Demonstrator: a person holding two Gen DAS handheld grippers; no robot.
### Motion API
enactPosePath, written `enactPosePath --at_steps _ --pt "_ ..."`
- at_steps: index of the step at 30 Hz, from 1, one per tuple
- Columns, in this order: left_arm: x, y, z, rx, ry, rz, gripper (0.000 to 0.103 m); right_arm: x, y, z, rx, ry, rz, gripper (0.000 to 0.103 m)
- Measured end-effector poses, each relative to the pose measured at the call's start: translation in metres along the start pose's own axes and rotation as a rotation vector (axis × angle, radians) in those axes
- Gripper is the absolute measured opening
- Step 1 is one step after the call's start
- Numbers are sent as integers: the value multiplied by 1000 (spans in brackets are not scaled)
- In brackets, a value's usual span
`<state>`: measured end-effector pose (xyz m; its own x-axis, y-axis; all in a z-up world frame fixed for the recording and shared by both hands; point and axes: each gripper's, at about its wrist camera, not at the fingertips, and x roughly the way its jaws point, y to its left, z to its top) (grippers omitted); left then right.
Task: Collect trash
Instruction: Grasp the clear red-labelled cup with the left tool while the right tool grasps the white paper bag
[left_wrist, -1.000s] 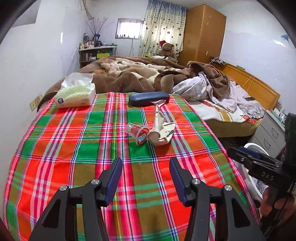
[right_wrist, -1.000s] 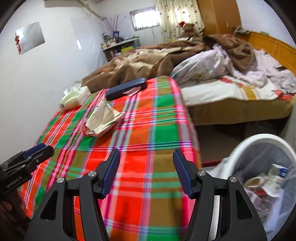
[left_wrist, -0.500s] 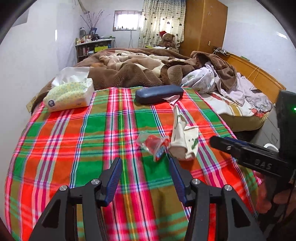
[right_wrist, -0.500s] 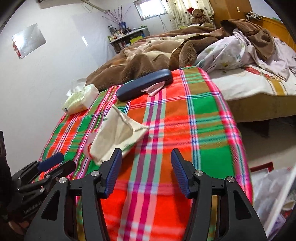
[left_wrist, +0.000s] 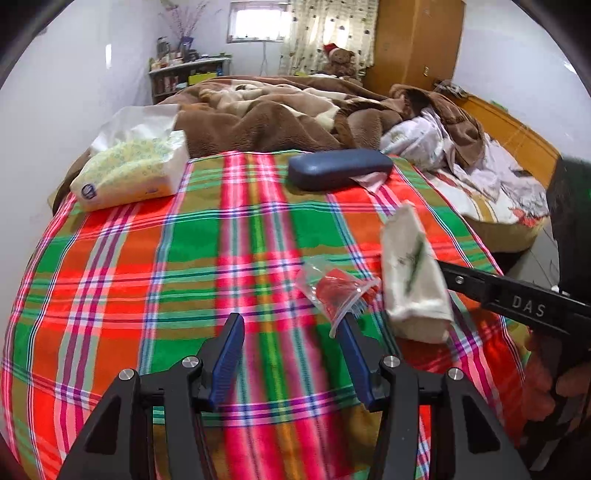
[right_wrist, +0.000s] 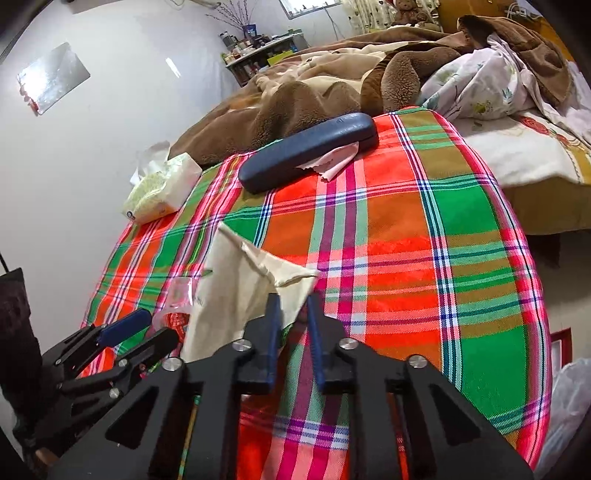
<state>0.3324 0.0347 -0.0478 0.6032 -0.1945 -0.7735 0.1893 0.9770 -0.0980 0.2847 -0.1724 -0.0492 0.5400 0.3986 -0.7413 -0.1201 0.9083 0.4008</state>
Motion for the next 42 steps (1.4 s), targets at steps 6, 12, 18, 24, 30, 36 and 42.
enactPosePath --at_steps 6,12,18,24,30,36,42 --pt "-10 14 1 -38 -19 1 52 -7 2 3 -26 -25 -37 11" --pt "-17 3 5 -52 -43 -82 56 -18 1 7 -81 -48 -120 10" --pt "-2 -11 17 -66 -24 -85 57 -27 -7 11 -116 -63 -205 10" --pt "21 -14 18 -90 17 -73 57 -26 -15 10 -105 -48 -148 10" --pt "26 -11 15 -108 23 -74 43 -21 -17 5 -73 -28 -88 12" --pt "22 -9 11 -108 18 -62 43 -19 -20 -4 2 7 -2 49" --pt "19 -8 7 -120 18 -80 43 -13 -14 -10 3 17 -30 48"
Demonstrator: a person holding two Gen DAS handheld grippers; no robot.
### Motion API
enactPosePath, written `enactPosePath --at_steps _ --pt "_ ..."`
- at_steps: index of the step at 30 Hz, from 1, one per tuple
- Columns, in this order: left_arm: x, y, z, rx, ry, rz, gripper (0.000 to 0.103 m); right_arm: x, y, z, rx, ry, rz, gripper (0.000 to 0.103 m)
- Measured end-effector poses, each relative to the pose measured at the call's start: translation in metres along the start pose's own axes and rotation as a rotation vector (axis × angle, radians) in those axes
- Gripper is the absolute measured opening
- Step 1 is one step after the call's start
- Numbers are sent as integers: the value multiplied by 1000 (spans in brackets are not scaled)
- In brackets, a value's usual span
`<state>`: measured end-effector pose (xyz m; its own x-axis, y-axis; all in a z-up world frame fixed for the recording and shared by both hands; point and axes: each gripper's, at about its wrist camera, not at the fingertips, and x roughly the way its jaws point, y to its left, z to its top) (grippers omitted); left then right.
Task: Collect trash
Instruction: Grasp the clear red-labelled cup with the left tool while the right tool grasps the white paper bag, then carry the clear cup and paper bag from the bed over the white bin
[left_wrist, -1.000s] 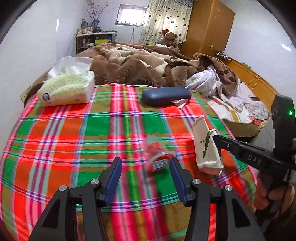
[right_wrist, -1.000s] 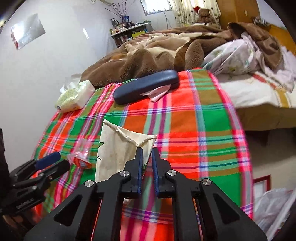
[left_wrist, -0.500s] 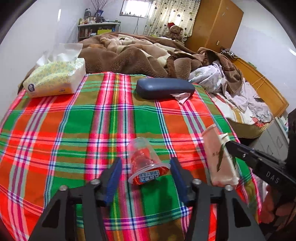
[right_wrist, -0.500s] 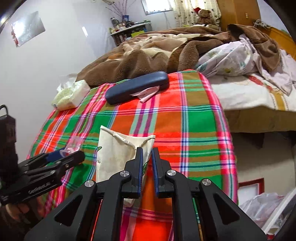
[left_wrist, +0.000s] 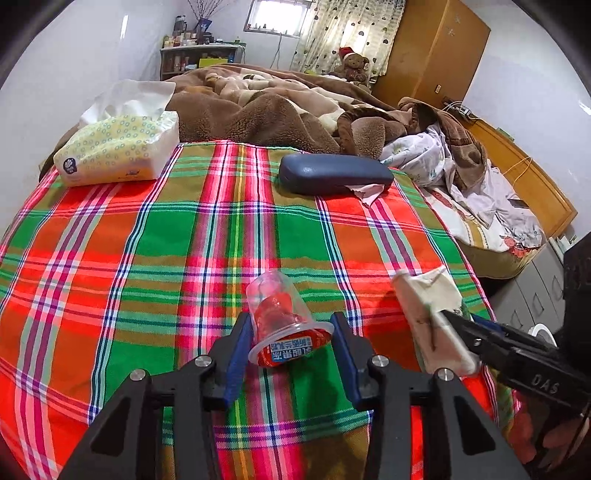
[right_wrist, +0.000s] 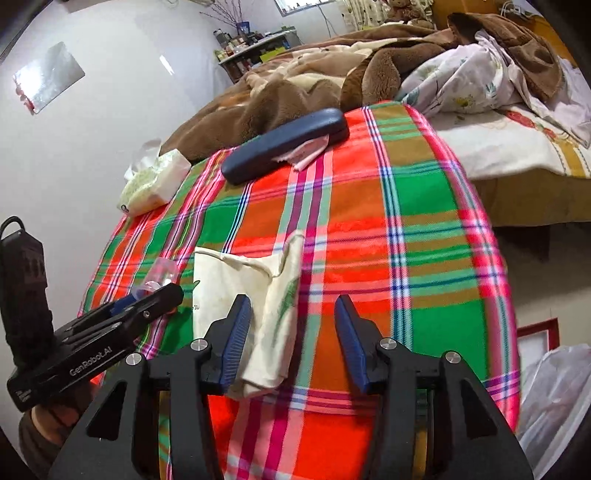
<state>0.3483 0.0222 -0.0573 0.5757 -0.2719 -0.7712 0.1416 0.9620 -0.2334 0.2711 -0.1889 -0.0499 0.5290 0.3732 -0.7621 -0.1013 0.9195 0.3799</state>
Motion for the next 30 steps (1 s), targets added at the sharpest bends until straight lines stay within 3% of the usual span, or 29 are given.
enactPosePath --at_steps 1,3,7,8,21,30 --pt "-1 0 -1 0 1 0 43 0 1 0 -3 -5 -6 45" --pt "-2 0 -3 4 1 2 43 0 6 -1 -19 -4 4 26" --pt "-6 0 -6 -1 0 4 43 -3 14 -2 -60 -21 -27 16" --pt "-7 0 -7 -1 -2 1 43 -4 15 -3 -67 -26 -38 7" --pt "-49 -14 -25 32 -51 5 43 -44 18 -15 -67 -112 -52 7" --pt "-103 -63 -46 116 -116 -41 43 -103 2 -36 -35 -204 -85 7"
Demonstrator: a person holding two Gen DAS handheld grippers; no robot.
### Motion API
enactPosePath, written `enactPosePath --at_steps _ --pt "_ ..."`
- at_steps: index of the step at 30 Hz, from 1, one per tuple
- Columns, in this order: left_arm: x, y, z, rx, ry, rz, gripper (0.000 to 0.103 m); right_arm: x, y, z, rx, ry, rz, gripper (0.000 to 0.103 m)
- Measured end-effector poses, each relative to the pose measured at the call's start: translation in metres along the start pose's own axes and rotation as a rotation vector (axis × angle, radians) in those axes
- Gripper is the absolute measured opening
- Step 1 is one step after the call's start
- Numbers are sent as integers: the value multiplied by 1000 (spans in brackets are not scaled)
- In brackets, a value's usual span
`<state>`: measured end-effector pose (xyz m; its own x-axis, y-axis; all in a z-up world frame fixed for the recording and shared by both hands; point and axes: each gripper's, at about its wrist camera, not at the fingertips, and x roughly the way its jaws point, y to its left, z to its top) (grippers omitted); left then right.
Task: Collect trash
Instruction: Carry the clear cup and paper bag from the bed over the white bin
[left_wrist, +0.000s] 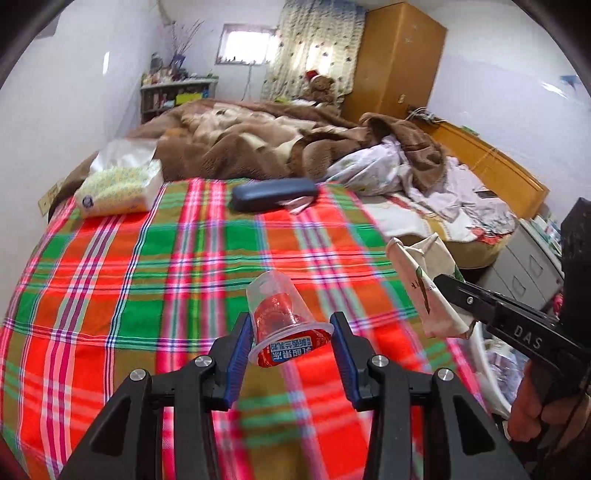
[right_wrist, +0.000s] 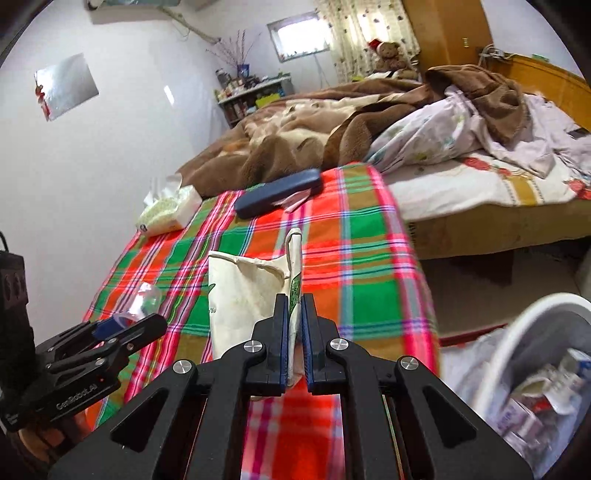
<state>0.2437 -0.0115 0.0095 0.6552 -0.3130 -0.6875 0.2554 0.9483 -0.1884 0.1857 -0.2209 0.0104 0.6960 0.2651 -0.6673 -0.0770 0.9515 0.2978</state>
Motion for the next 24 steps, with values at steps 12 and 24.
enactPosePath --at_steps 12,24 --pt "-57 -89 -16 110 -85 -97 43 -78 -39 -20 36 -114 -94 7" --pt "-72 -172 -34 220 -95 -198 43 -133 -85 -40 112 -205 -205 7"
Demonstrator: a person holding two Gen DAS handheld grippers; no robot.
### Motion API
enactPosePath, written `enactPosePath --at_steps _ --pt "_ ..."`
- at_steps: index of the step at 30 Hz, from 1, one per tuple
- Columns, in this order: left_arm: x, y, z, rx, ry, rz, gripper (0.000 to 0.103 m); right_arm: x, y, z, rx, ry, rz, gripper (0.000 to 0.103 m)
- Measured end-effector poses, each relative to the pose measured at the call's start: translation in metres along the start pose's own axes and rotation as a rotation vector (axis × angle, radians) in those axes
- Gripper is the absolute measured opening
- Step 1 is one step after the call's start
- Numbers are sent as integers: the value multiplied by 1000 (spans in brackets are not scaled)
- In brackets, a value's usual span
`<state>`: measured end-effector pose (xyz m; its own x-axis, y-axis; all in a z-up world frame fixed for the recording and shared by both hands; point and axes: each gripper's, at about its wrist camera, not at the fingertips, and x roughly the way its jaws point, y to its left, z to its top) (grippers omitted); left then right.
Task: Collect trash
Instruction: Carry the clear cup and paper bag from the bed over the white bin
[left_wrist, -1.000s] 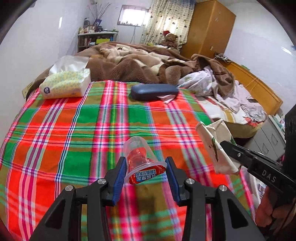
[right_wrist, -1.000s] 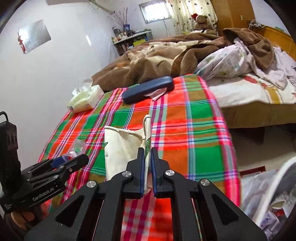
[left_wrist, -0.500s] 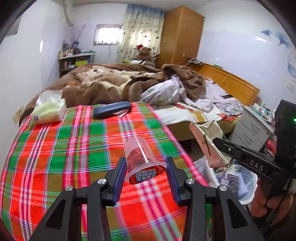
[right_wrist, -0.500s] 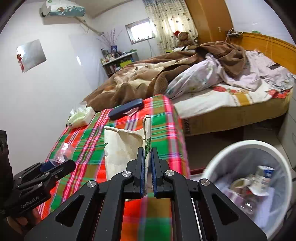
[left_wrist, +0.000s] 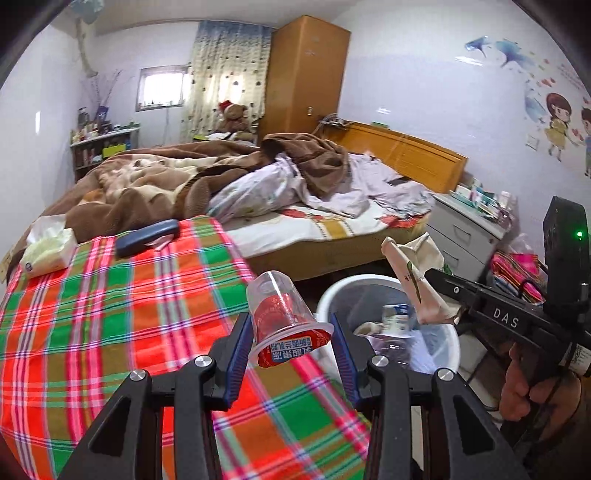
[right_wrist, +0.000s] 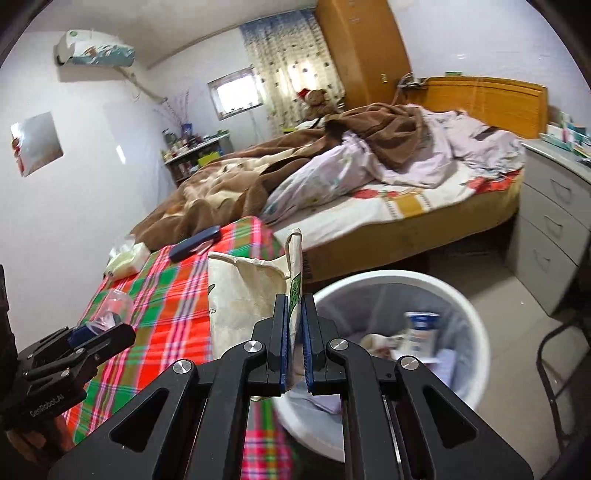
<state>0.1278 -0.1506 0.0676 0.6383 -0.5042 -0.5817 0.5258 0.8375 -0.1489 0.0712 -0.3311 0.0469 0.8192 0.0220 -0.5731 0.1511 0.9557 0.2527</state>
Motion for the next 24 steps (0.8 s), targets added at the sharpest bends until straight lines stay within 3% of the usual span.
enactPosePath --at_steps 7,18,24 --pt "17 -37 -4 39 30 -61 43 -9 -30 -4 25 -8 -71 7" --pt "81 -85 -24 76 151 -140 43 14 -79 -18 28 99 -219 8" --pt "103 -97 -26 84 167 -164 43 27 -92 -25 8 154 -223 9"
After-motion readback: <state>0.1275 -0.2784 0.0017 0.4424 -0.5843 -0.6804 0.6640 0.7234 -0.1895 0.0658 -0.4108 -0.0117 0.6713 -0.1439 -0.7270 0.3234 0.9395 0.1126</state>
